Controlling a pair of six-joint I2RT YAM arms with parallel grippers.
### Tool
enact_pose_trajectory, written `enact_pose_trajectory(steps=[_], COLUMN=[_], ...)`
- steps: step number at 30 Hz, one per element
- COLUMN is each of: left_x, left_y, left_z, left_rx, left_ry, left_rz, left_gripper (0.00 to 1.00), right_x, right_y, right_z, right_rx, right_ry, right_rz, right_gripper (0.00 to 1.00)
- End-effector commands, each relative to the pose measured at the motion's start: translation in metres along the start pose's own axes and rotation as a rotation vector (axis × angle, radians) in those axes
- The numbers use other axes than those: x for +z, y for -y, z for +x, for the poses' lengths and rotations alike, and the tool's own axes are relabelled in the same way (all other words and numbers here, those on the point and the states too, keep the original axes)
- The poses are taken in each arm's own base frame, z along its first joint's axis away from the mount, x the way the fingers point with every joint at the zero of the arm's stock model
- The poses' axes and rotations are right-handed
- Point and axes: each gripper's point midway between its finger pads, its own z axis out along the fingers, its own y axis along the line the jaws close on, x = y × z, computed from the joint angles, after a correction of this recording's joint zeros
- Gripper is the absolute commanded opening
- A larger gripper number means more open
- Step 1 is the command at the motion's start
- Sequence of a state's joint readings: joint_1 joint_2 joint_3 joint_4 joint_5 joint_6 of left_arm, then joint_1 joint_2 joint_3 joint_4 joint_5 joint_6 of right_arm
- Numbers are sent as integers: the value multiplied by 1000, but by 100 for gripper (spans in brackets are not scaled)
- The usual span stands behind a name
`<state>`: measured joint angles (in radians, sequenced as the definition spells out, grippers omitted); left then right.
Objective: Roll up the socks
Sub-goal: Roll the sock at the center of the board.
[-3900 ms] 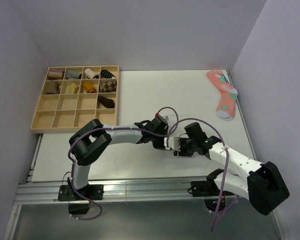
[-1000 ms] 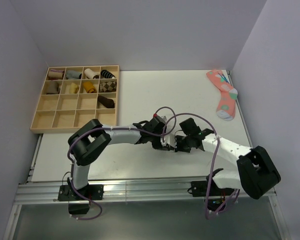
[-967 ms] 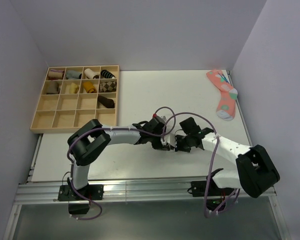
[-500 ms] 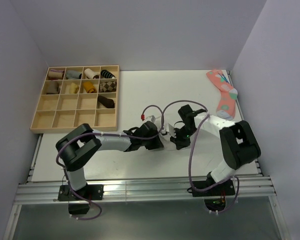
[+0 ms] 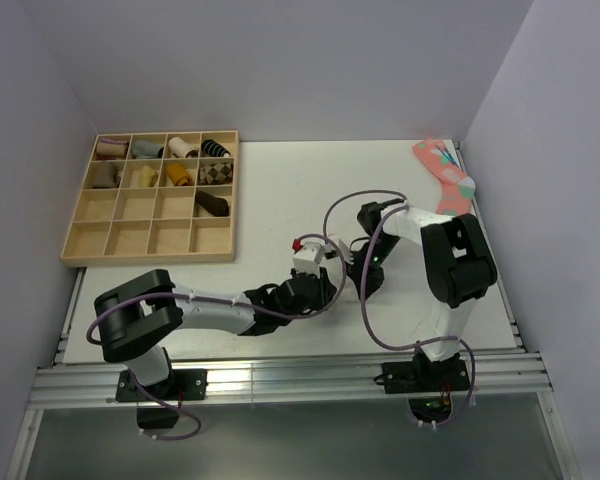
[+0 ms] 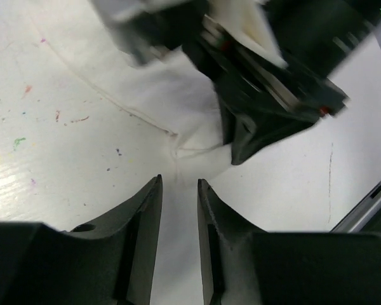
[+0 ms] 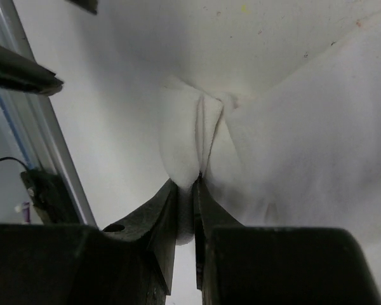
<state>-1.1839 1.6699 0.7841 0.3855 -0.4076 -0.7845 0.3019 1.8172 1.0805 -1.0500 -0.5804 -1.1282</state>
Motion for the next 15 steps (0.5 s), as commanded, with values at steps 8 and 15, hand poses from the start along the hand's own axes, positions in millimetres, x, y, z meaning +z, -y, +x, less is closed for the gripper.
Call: enact_pose_trajectory(steps=[8,15], left_x=[1,11], left_y=[30,48], left_z=[-8,12], left_rx=[247,380], left_ry=[191,134], left_rz=[190,291], left_gripper=[39,46], right_x=[-13,-14], right_y=[-6,-2], right_z=[-4,-4], right_rx=[123,152], right_ry=[-11,-22], right_rz=[-168,-184], right_gripper=[15,15])
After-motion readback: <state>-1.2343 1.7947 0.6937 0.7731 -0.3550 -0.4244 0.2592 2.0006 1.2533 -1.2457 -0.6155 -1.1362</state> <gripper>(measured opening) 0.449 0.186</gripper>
